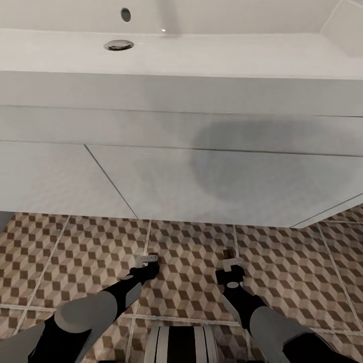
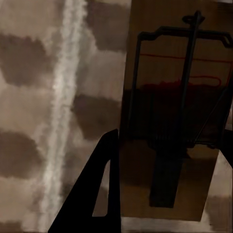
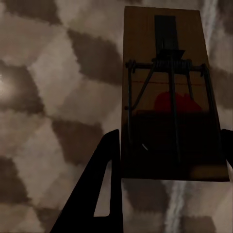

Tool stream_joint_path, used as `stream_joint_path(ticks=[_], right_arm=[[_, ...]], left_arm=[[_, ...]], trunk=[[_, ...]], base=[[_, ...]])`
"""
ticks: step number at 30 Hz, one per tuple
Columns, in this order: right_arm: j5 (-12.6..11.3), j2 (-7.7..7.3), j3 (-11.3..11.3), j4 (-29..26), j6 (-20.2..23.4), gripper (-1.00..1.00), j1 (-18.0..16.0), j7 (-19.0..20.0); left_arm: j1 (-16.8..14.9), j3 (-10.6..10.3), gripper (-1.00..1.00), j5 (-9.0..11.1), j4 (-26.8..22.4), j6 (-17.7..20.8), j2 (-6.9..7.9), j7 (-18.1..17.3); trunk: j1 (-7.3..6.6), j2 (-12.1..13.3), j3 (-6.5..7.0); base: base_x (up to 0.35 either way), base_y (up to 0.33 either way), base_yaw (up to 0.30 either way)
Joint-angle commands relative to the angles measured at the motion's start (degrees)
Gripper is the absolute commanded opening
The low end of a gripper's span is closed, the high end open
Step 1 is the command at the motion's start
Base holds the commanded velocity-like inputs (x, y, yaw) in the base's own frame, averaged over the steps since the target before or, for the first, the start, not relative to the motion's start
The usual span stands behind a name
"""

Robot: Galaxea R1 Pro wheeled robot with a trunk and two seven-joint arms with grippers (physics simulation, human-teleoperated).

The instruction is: Take the four mousetraps from the cabinet in the bathroom and place them on the bathroom floor. Make sure all four end up on the same floor surface, and ensure that at least two of them are either under or directly next to the same bathroom sink.

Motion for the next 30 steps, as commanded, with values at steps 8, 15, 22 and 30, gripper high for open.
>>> stream_joint_path(ticks=[8,15,22,30], right_arm=[[-0.5,0.09,0.35,0.0,-0.22,-1.0,-0.04,-0.14],[-0.51,0.12,0.36,0.08,-0.22,-1.0,-0.04,-0.14],[-0.48,0.26,0.4,0.19,-0.22,-1.0,-0.04,-0.14],[-0.42,0.17,0.42,-0.05,-0.26,-1.0,-0.04,0.11]], left_arm=[[-1.43,-0.5,-1.0,0.2,0.16,-7.65,-0.35,0.44],[-1.77,-0.5,-1.0,0.19,0.16,-12.26,0.18,0.44],[-1.78,-2.55,-1.0,0.2,0.24,-12.67,0.41,0.36],[-1.78,-6.15,-1.0,0.2,0.16,-12.55,0.29,0.41]], trunk=[[-0.01,-0.01,-0.03],[-0.01,-0.01,-0.03],[-0.01,-0.01,-0.03],[-0.01,-0.01,-0.03]], base=[[0.0,0.0,0.0],[0.0,0.0,0.0],[0.003,0.0,0.0],[0.238,0.0,0.0]])
